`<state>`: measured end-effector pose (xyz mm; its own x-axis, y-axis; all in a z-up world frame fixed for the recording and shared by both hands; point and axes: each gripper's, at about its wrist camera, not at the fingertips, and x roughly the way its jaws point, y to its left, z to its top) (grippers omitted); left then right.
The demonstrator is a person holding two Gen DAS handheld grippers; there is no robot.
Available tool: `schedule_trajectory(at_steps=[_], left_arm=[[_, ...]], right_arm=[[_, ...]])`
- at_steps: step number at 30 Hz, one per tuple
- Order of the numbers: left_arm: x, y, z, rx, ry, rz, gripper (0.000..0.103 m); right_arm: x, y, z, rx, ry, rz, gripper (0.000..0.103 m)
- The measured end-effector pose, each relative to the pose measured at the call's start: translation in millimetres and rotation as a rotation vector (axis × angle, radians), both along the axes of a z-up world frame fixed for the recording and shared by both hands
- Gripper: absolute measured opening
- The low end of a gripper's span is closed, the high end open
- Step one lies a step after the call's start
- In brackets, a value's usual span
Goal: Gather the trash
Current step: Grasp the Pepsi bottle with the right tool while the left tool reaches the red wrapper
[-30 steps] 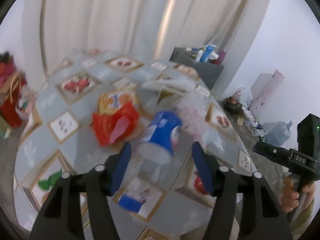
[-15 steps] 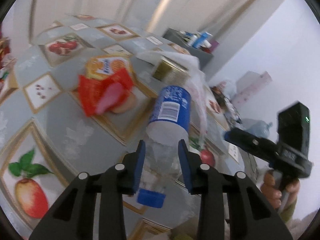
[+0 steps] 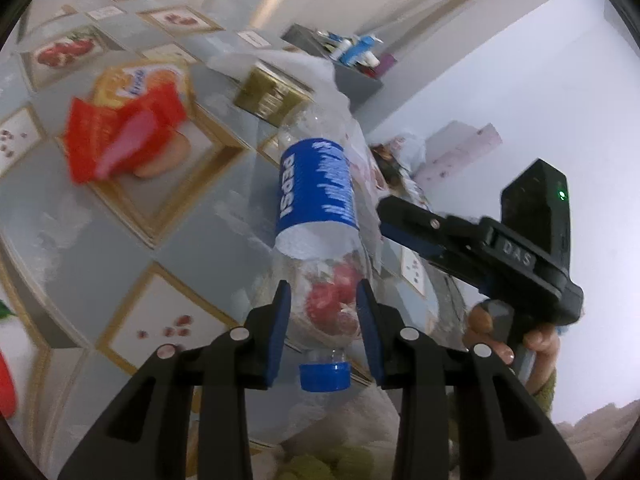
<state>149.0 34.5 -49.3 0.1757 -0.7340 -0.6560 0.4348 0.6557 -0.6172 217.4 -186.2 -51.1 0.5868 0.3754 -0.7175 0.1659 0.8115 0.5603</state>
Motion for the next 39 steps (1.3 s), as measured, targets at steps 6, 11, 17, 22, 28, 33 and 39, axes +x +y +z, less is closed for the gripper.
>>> schedule_trajectory(at_steps=[6,11,17,22,28,33,39], left_arm=[[-9.0,-12.4,0.5,-0.015,-0.004,-0.052,0.033],[3.6,13.2,15.6,0.037,-0.110,0.050,0.033],[27.9,53.8,17.3,0.115,-0.163,0.211,0.033],[45.3,71.1,19.3,0.228,-0.242,0.309,0.033],[71.3,80.6,11.2,0.311,-0.269,0.383,0.033],[97.5,78.5,-6.9,0.367,-0.251,0.410,0.033],[116.0,73.7,-25.6,0.398,-0.212,0.387,0.019]], right_arm=[[-1.3,1.8,-3.9,0.010,0.022,0.003,0.056],[-3.5,2.2,1.4,-0.017,0.012,0.012,0.057],[-1.6,4.7,-2.6,-0.020,0.029,0.017,0.058],[2.0,8.9,-7.5,-0.008,0.046,0.019,0.061],[7.8,13.4,-17.9,0.009,0.077,0.030,0.063],[11.6,12.4,-22.8,0.038,0.090,0.029,0.064],[16.9,8.9,-26.8,0.060,0.102,0.017,0.062]])
